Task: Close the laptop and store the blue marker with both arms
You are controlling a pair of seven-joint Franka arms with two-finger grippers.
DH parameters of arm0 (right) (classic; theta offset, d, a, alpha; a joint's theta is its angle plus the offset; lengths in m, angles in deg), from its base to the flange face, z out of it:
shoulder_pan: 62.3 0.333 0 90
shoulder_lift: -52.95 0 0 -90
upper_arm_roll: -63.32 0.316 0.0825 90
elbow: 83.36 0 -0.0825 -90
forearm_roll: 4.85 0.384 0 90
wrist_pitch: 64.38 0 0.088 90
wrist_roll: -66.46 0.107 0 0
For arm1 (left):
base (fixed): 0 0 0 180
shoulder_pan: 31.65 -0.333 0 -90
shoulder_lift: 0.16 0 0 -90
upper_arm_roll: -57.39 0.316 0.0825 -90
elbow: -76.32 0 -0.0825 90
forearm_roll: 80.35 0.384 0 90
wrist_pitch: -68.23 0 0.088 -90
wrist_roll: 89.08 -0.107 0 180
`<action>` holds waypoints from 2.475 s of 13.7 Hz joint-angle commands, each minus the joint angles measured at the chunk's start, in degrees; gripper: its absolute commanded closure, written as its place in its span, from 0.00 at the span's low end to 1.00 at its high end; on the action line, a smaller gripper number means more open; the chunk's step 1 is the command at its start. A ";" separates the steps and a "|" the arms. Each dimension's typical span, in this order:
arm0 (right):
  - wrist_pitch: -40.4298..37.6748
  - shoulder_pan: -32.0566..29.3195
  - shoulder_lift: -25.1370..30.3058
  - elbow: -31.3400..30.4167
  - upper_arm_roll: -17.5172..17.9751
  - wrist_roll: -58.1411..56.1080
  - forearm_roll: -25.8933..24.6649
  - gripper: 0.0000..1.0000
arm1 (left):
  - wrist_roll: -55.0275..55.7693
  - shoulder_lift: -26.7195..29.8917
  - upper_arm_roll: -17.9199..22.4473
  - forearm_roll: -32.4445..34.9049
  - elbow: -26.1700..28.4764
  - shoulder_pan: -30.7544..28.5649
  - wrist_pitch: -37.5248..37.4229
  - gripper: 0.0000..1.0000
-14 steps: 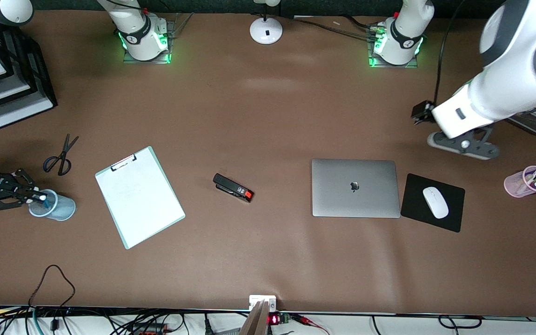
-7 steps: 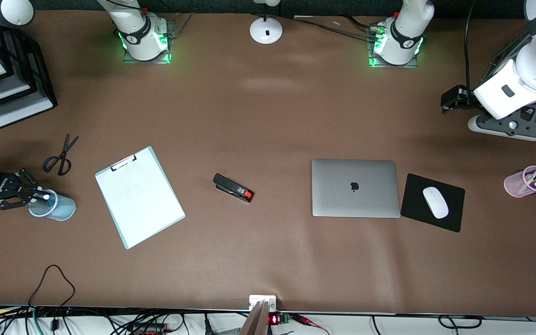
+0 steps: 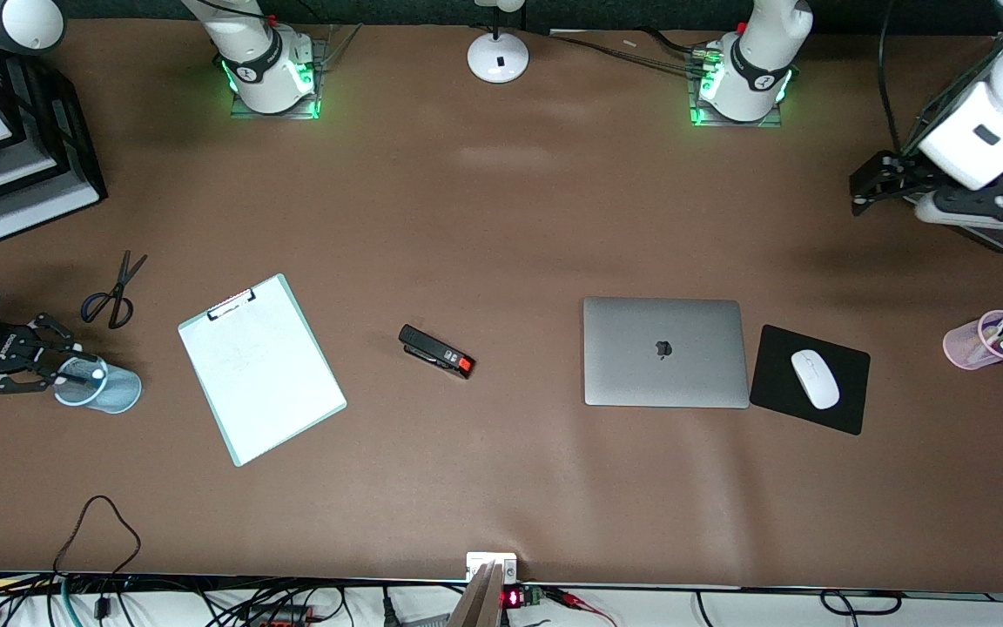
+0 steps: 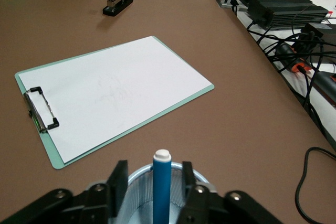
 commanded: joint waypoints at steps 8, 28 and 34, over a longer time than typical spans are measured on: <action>-8.82 2.20 13.37 1.05 1.17 27.34 -12.03 0.00 | 0.05 -0.79 0.54 -0.65 -2.05 1.89 -2.44 0.00; -10.94 24.52 21.20 6.31 1.17 89.12 -25.64 0.00 | -0.04 -1.14 0.10 -0.83 -2.05 1.71 -2.44 0.00; -12.26 31.46 25.32 4.31 1.17 113.19 -36.45 0.00 | -0.13 -1.14 0.10 -0.92 -1.96 1.36 -2.44 0.00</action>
